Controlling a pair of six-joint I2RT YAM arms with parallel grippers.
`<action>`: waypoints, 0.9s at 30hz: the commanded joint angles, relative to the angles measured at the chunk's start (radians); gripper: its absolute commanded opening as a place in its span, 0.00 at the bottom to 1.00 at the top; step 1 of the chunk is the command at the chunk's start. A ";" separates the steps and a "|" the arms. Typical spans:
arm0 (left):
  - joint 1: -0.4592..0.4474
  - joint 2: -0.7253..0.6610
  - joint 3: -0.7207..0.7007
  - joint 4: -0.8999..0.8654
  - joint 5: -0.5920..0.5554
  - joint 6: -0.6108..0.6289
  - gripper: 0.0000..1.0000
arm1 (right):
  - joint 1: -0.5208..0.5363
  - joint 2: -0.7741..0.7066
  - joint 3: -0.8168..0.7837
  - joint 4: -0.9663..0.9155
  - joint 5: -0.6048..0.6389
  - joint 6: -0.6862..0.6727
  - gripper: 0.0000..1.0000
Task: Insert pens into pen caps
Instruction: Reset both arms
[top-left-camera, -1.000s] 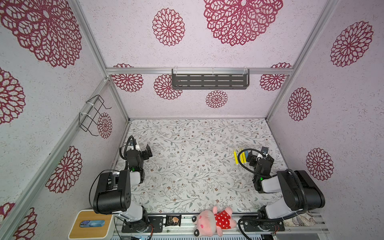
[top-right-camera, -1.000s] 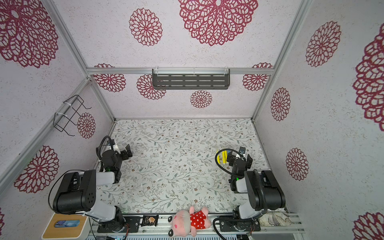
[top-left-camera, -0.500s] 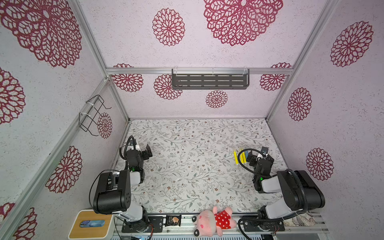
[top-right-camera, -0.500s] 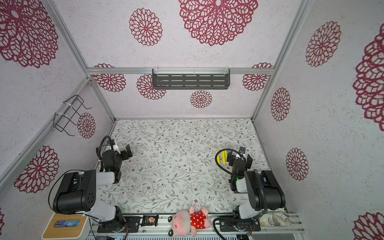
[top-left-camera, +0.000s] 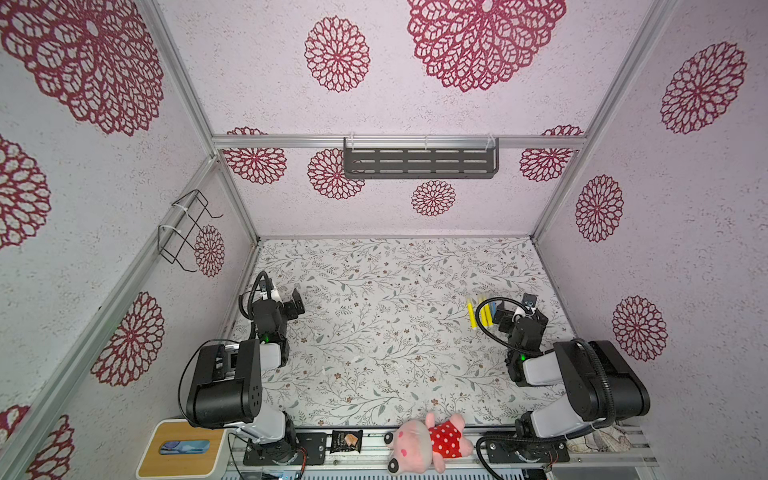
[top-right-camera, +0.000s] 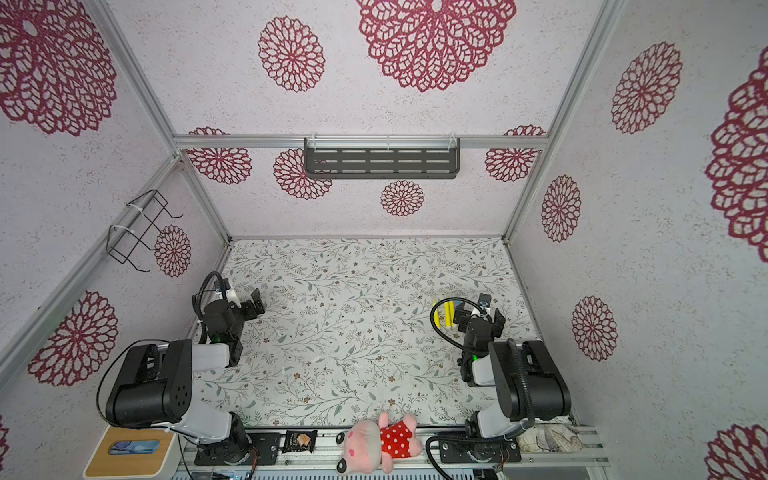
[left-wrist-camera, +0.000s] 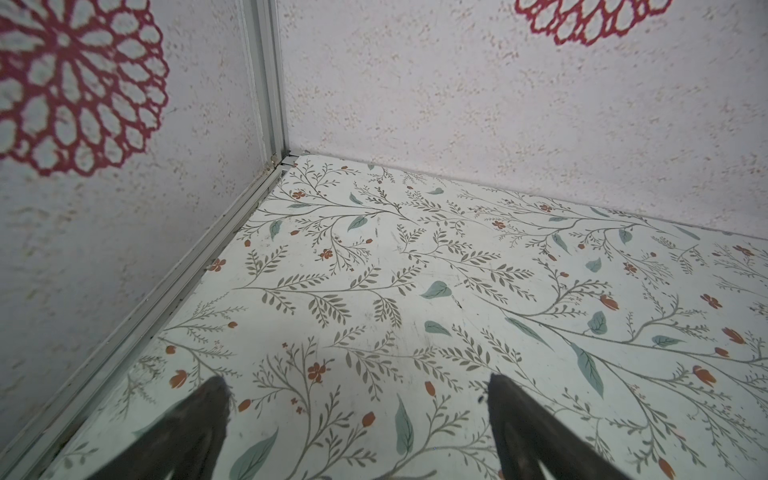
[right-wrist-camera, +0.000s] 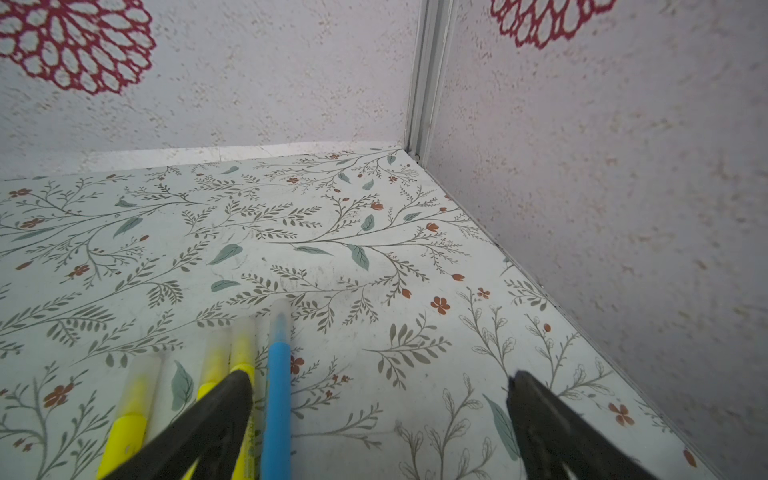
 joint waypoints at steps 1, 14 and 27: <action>-0.005 -0.007 0.002 0.013 0.001 0.011 0.99 | -0.004 0.001 0.016 0.030 0.009 0.009 0.99; -0.005 -0.007 0.002 0.013 0.000 0.011 0.99 | -0.003 0.001 0.015 0.031 0.009 0.009 0.99; -0.007 -0.001 0.011 0.001 -0.003 0.012 0.99 | -0.002 0.001 0.015 0.031 0.009 0.009 0.99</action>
